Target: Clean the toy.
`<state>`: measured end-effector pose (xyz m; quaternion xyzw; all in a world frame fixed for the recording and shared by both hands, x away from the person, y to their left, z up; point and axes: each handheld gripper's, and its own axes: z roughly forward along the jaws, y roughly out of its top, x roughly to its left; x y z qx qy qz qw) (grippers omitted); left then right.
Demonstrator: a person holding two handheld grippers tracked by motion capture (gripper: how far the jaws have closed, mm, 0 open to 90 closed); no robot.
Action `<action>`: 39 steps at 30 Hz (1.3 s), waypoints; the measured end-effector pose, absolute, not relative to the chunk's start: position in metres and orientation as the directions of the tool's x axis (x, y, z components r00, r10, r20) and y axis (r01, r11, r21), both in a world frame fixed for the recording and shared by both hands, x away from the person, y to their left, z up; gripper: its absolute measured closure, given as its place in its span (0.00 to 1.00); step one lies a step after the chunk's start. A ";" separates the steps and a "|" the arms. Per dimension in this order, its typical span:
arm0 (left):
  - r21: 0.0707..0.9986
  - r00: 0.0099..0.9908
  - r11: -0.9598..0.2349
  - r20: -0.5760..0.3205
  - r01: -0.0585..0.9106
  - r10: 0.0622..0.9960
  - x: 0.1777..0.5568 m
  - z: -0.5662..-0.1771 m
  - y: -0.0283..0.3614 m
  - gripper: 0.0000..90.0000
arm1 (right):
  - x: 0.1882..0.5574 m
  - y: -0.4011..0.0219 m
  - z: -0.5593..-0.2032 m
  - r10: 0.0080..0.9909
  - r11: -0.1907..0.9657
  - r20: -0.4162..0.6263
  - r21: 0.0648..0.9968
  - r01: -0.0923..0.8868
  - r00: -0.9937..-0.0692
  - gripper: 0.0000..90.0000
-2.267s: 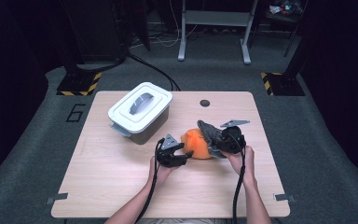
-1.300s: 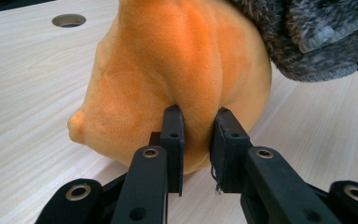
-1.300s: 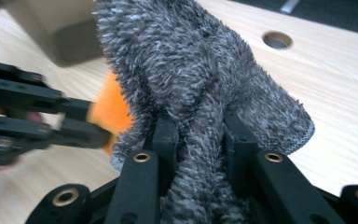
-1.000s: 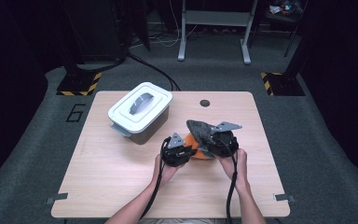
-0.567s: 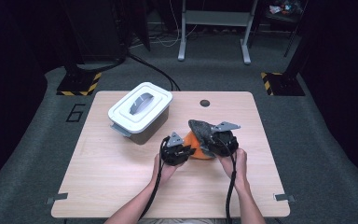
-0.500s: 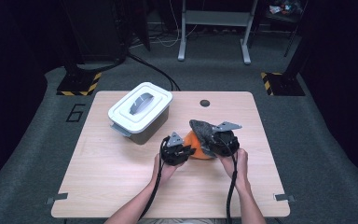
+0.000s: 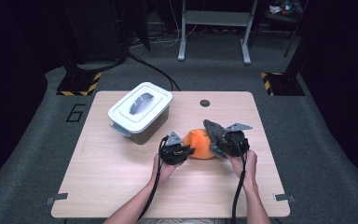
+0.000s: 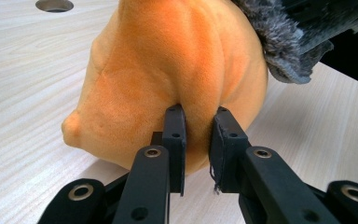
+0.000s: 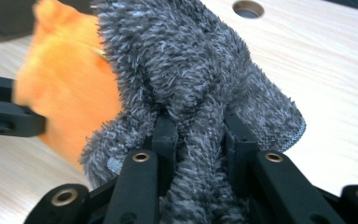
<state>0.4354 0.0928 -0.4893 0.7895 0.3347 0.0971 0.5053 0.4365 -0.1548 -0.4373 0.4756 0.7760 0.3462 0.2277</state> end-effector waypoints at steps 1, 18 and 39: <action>0.863 0.757 -0.266 -0.185 0.431 0.627 0.436 -0.489 0.093 0.87 | 0.437 -0.158 -0.439 0.897 0.308 -0.021 0.747 0.590 -0.442 0.78; 0.857 0.759 -0.257 -0.210 0.446 0.616 0.438 -0.490 0.095 0.86 | 0.460 -0.177 -0.473 0.925 0.259 0.044 0.654 0.711 -0.378 0.78; 0.854 0.738 -0.228 -0.235 0.467 0.632 0.438 -0.492 0.098 0.86 | 0.457 -0.190 -0.480 0.924 0.205 0.107 0.671 0.712 -0.367 0.81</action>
